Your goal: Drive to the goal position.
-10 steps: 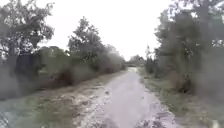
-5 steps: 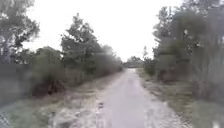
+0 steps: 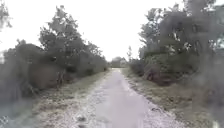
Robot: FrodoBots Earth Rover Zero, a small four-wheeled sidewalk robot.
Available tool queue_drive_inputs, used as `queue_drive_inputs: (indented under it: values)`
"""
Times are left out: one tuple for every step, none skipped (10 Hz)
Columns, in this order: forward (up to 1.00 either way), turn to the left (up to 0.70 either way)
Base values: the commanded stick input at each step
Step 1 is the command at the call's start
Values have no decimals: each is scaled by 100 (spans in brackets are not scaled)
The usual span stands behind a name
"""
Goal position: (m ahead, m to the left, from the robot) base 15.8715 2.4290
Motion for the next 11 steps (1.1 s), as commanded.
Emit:
queue_drive_inputs:
  values:
    - [100, 0]
    - [100, 0]
    - [100, 0]
    - [100, 0]
    - [100, 0]
    - [100, 0]
    - [100, 0]
    - [100, 0]
    - [100, 0]
    - [100, 6]
    - [100, 27]
